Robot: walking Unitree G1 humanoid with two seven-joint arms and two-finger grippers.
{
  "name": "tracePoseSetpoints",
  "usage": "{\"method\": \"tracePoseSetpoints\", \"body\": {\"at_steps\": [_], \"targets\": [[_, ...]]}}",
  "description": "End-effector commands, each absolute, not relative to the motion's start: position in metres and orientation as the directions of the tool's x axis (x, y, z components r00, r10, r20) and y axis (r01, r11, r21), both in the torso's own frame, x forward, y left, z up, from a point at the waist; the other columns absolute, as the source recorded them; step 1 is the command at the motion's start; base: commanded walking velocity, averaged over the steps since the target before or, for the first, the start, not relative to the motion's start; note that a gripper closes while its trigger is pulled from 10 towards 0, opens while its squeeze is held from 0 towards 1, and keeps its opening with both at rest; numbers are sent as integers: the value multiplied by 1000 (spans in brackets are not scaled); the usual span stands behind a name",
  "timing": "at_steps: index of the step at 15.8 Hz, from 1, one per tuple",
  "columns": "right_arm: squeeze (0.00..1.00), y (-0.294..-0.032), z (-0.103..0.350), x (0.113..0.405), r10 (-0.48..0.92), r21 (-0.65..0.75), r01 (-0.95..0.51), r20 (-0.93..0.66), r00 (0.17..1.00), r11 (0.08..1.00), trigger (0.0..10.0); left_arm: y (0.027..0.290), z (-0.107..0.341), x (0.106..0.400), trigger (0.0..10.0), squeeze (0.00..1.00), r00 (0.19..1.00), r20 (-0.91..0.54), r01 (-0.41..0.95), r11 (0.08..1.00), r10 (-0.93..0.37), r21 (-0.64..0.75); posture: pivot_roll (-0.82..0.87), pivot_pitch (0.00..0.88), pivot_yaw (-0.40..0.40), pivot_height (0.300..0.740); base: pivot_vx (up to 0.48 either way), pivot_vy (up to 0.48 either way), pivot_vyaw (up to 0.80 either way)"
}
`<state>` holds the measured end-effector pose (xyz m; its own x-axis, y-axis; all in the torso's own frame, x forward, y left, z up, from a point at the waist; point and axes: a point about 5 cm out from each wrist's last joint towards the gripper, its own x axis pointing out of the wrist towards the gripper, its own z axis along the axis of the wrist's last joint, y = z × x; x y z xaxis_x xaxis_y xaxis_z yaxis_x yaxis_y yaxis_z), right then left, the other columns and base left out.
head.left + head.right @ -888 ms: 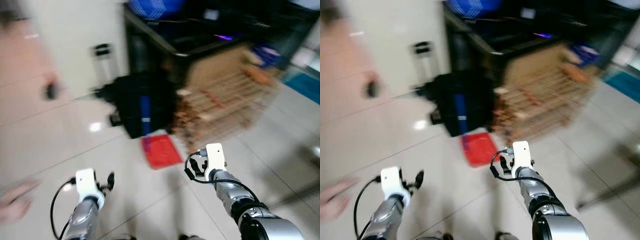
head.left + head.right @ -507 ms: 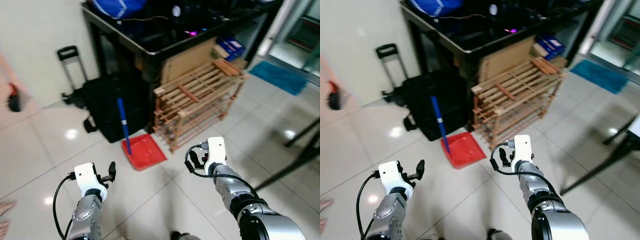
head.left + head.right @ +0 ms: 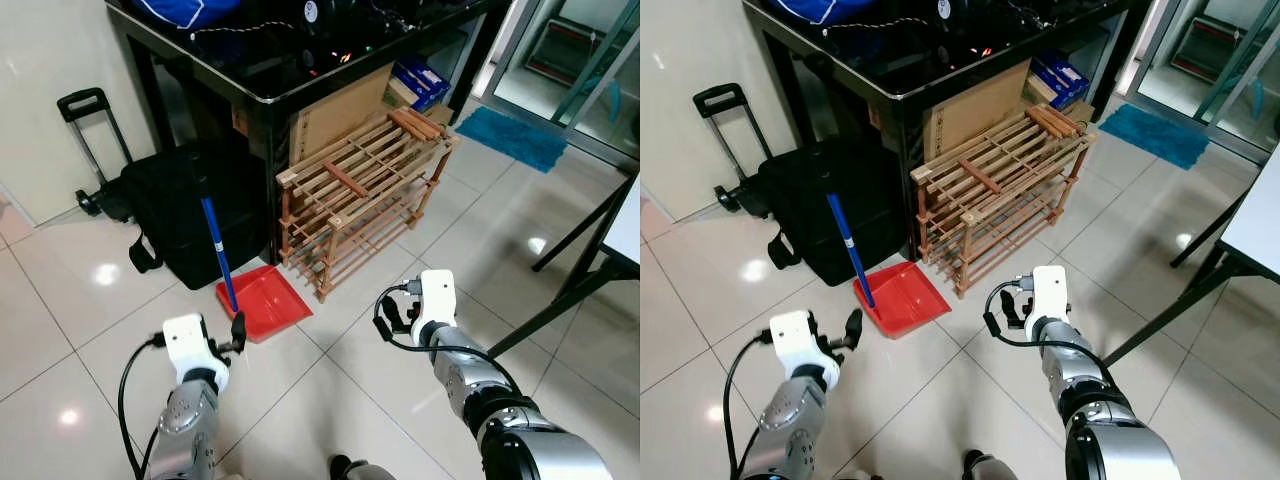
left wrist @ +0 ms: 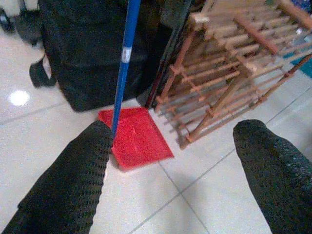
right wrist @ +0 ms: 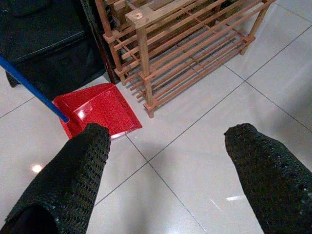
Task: Picking trash to rubbish bin
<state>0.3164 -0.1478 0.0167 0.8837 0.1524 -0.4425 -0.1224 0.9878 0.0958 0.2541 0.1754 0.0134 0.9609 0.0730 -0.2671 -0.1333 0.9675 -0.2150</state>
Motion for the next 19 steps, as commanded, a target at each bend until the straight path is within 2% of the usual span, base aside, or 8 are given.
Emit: {"method": "tracePoseSetpoints", "body": {"at_steps": [1,7,19], "targets": [[0,-150,16,315,146,99,-113,-443,885,989,10000,172,12,251,10000,0,958,-281,-118,969,53,-219,17,130,-46,740,0,0,-725],[0,-146,19,318,151,98,-120,-432,889,988,10000,164,21,251,10000,0,959,-284,-96,959,17,-267,17,139,-51,740,0,0,-721],[0,-146,17,316,153,77,-133,-441,884,988,10000,165,12,244,10000,0,940,-341,-104,958,7,-267,12,141,-51,740,0,-390,-723]]}}
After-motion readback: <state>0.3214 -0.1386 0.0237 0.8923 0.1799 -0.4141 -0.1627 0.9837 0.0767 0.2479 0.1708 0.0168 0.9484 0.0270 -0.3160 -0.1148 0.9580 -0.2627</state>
